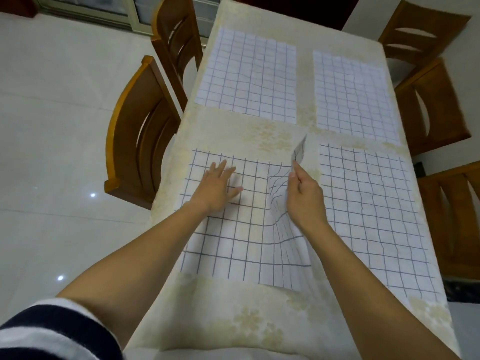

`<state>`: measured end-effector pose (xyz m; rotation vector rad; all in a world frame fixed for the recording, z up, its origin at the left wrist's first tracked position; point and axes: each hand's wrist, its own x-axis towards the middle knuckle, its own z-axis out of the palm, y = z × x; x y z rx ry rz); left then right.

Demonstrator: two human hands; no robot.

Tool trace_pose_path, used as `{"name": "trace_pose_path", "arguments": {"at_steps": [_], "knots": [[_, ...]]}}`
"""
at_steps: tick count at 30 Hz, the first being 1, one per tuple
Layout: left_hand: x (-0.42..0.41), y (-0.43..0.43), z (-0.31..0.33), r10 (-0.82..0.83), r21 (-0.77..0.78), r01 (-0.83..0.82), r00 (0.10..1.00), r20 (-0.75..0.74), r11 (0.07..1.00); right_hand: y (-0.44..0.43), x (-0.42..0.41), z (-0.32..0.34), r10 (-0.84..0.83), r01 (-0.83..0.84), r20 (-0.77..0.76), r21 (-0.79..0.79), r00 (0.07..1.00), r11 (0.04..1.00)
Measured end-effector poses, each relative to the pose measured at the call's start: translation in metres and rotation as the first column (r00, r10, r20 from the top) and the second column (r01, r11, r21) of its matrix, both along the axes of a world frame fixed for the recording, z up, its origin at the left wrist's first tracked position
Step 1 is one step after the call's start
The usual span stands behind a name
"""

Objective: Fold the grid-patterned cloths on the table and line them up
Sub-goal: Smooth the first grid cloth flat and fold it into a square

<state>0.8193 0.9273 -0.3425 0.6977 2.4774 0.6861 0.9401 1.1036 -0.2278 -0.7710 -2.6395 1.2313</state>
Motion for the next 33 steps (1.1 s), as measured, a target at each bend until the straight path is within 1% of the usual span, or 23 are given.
{"name": "trace_pose_path", "arguments": {"at_steps": [2, 4, 6, 8, 10, 12, 14, 17, 19, 20, 21, 23, 25, 28, 31, 33], "knots": [[-0.005, -0.018, 0.003, 0.001, -0.02, -0.002, 0.997, -0.076, 1.0, -0.019, -0.013, -0.001, 0.058, -0.058, 0.011, -0.019, 0.998, 0.998], [-0.009, -0.039, 0.003, -0.013, -0.065, 0.005, 0.993, -0.119, 0.998, -0.036, -0.027, -0.002, 0.105, -0.104, 0.034, -0.031, 0.994, 0.994], [-0.011, -0.064, -0.003, -0.001, -0.099, -0.012, 0.991, -0.135, 0.995, -0.053, -0.036, 0.0, 0.152, -0.151, 0.046, -0.034, 0.987, 0.988], [-0.009, -0.089, -0.014, 0.019, -0.143, -0.037, 0.992, -0.125, 0.989, -0.069, -0.043, -0.001, 0.222, -0.219, 0.036, -0.076, 0.974, 0.973], [-0.004, -0.109, -0.027, 0.021, -0.205, -0.044, 0.994, -0.112, 0.978, -0.08, -0.046, -0.004, 0.318, -0.312, 0.021, -0.134, 0.948, 0.94], [0.004, -0.121, -0.04, 0.014, -0.228, -0.045, 0.991, -0.135, 0.973, -0.088, -0.047, -0.009, 0.397, -0.389, 0.019, -0.161, 0.918, 0.907], [0.01, -0.126, -0.049, 0.018, -0.207, -0.058, 0.981, -0.192, 0.977, -0.093, -0.044, -0.019, 0.418, -0.415, 0.006, -0.108, 0.909, 0.904], [0.015, -0.126, -0.054, 0.062, -0.171, -0.105, 0.968, -0.241, 0.98, -0.09, -0.031, -0.049, 0.391, -0.388, -0.006, 0.117, 0.92, 0.914], [0.016, -0.124, -0.053, 0.078, -0.156, -0.119, 0.966, -0.247, 0.98, -0.084, -0.023, -0.075, 0.408, -0.409, 0.058, 0.247, 0.911, 0.878], [0.016, -0.124, -0.053, 0.078, -0.157, -0.12, 0.964, -0.254, 0.98, -0.081, -0.02, -0.088, 0.436, -0.452, 0.124, 0.298, 0.892, 0.841], [0.016, -0.125, -0.054, 0.076, -0.161, -0.121, 0.963, -0.259, 0.98, -0.079, -0.017, -0.099, 0.471, -0.516, 0.212, 0.329, 0.856, 0.791], [0.015, -0.125, -0.056, 0.08, -0.162, -0.125, 0.962, -0.262, 0.979, -0.074, -0.012, -0.119, 0.529, -0.66, 0.407, 0.336, 0.745, 0.672], [0.014, -0.125, -0.057, 0.092, -0.14, -0.131, 0.962, -0.258, 0.981, -0.07, -0.009, -0.134, 0.544, -0.747, 0.531, 0.318, 0.65, 0.584], [0.014, -0.126, -0.058, 0.102, -0.118, -0.136, 0.962, -0.255, 0.984, -0.065, -0.009, -0.145, 0.533, -0.783, 0.592, 0.321, 0.605, 0.532], [0.014, -0.125, -0.058, 0.097, -0.131, -0.134, 0.962, -0.256, 0.982, -0.066, -0.014, -0.15, 0.514, -0.774, 0.594, 0.35, 0.619, 0.528], [0.014, -0.125, -0.058, 0.126, -0.115, -0.156, 0.964, -0.233, 0.981, -0.071, -0.022, -0.152, 0.49, -0.756, 0.592, 0.368, 0.64, 0.541]]}}
